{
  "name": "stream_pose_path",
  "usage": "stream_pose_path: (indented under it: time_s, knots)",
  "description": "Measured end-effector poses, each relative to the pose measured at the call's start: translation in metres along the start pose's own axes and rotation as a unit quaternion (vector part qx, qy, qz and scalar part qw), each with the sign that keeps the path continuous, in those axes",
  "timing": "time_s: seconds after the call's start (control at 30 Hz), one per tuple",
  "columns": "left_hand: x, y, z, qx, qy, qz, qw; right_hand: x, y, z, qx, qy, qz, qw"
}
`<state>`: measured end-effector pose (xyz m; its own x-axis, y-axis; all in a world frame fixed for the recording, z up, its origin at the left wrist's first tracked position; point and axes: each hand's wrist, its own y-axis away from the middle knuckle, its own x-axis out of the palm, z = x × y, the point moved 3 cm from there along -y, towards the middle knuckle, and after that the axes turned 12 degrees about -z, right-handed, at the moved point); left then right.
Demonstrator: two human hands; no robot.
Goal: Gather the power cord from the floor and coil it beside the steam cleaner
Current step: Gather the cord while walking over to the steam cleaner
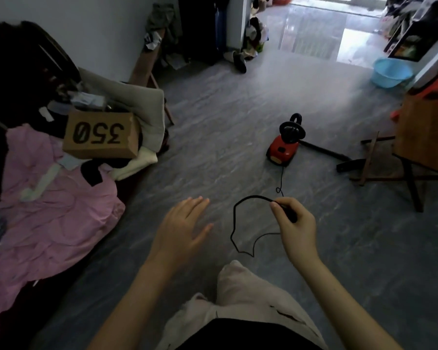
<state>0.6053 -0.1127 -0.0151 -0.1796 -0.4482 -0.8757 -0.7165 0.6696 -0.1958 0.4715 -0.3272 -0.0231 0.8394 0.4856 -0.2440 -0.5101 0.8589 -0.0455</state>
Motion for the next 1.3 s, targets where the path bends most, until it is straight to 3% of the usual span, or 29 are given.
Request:
stream_pose_path:
  time_s: [0.2,0.4,0.7,1.0,1.3]
  knots:
    - [-0.015,-0.127,0.046,-0.011,0.018,-0.04,0.999,0.067,-0.11,0.041,-0.033,-0.023,-0.019,0.999]
    - [0.011,-0.242,0.114,0.021,0.05,-0.006,0.999,0.147,-0.195,0.034,-0.002,-0.009,-0.069,0.998]
    - [-0.007,-0.466,0.198,0.184,0.074,0.063,0.978,0.25,-0.303,0.068,0.058,-0.019,-0.286,0.956]
    - [0.016,-0.616,0.194,0.269,0.133,0.092,0.949,0.253,-0.376,0.094,0.062,0.01,-0.432,0.9]
    - [0.074,-0.715,0.154,0.322,0.147,0.147,0.924,0.248,-0.48,0.069,0.1,0.0,-0.473,0.875]
